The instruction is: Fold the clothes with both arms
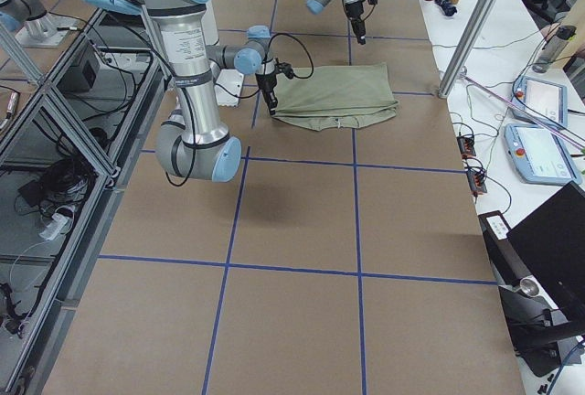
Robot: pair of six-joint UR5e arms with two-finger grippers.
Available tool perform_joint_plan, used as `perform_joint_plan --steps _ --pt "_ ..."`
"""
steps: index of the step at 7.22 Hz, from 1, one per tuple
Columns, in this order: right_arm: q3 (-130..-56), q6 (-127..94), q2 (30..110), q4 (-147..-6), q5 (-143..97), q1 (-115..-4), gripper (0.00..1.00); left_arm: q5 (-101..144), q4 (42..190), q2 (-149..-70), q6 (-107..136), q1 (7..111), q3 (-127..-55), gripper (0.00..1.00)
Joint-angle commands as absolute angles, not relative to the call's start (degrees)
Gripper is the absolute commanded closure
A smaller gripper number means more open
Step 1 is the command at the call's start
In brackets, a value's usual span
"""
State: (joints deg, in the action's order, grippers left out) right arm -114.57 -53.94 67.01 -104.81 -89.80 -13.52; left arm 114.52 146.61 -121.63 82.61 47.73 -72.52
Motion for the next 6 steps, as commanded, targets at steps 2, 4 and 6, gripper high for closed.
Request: perform_joint_plan --steps 2,4,6 --pt "-116.2 -54.1 66.8 -104.9 -90.9 -16.4 0.00 114.5 146.6 -121.7 82.5 47.7 -72.5 0.40" --pt "-113.1 -53.3 64.8 -104.4 -90.9 -18.8 0.00 114.5 146.5 -121.8 82.6 47.6 -72.5 0.40" --pt "-108.6 -51.1 61.4 -104.1 -90.9 -19.2 0.00 114.5 146.6 -121.7 82.7 47.6 -72.5 0.40"
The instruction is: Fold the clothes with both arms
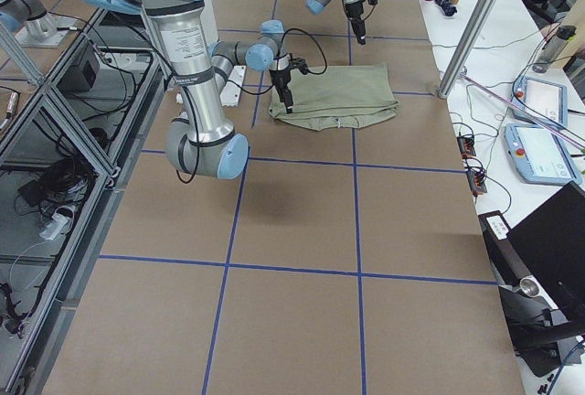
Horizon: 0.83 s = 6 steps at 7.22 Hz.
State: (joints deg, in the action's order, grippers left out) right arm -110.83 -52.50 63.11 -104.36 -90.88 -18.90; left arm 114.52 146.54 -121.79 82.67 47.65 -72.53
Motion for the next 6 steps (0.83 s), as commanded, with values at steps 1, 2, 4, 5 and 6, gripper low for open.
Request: perform_joint_plan --steps 1,2,4,5,6 --pt "-108.3 -50.8 61.4 -103.1 -91.1 -19.3 0.00 114.5 146.6 -121.7 82.6 47.5 -72.5 0.40" --pt "-107.6 -51.1 61.3 -102.4 -91.0 -19.6 0.00 114.5 146.6 -121.6 82.6 47.5 -72.5 0.40" --pt "-104.8 -51.2 60.6 -98.4 -91.8 -19.6 0.20 114.5 146.6 -121.6 82.7 47.5 -72.5 0.40" --pt "-104.9 -51.0 60.5 -98.2 -94.3 -19.9 0.62 114.5 146.6 -121.6 82.7 47.5 -72.5 0.40" --pt "-104.9 -50.8 60.6 -98.3 -95.7 -20.4 1.00 114.5 146.6 -121.6 82.6 47.5 -72.5 0.40"
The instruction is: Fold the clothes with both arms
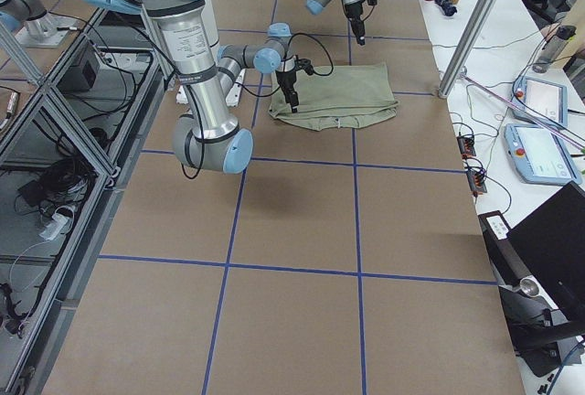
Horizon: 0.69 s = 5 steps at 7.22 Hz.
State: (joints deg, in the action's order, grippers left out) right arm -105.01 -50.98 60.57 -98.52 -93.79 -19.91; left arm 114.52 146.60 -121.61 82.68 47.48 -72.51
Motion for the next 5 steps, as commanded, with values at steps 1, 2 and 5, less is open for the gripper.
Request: perform_joint_plan --steps 1,2,5 --pt "-104.9 -50.6 60.6 -98.2 -96.8 -20.6 1.00 114.5 146.7 -121.6 82.7 47.5 -72.5 0.40" --pt "-104.9 -50.6 60.7 -98.3 -96.9 -20.7 1.00 114.5 146.7 -121.6 82.7 47.5 -72.6 0.40" --pt "-105.2 -48.3 60.8 -98.3 -101.9 -23.7 1.00 114.5 146.7 -121.6 82.9 47.5 -72.9 0.40"
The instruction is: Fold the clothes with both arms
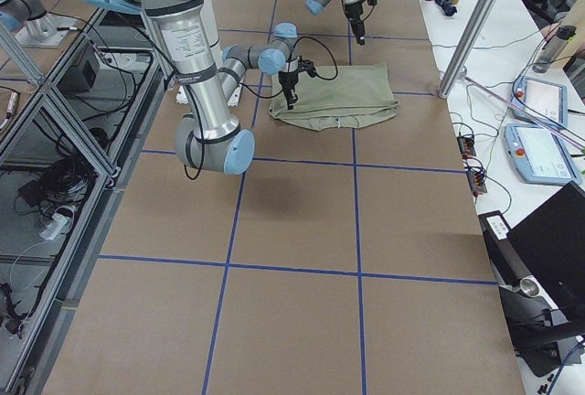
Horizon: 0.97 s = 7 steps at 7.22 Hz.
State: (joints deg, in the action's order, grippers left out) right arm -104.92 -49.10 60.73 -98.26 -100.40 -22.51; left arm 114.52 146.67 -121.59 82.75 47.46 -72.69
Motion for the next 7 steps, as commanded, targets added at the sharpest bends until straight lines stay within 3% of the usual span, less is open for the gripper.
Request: perform_joint_plan --steps 1,5,6,7 --pt "-106.5 -48.3 61.4 -98.4 -102.0 -24.5 1.00 114.5 146.6 -121.6 82.9 47.5 -73.0 0.40" --pt "-108.5 -57.6 66.2 -98.3 -100.2 -20.9 1.00 114.6 145.8 -121.6 83.8 47.5 -74.0 0.40" --pt "-109.3 -57.4 66.2 -98.5 -100.5 -21.1 0.88 114.6 145.8 -121.6 83.8 47.5 -74.0 0.40" --pt "-109.5 -57.6 66.2 -98.5 -100.4 -21.2 0.01 114.6 145.8 -121.5 83.8 47.5 -73.9 0.40"
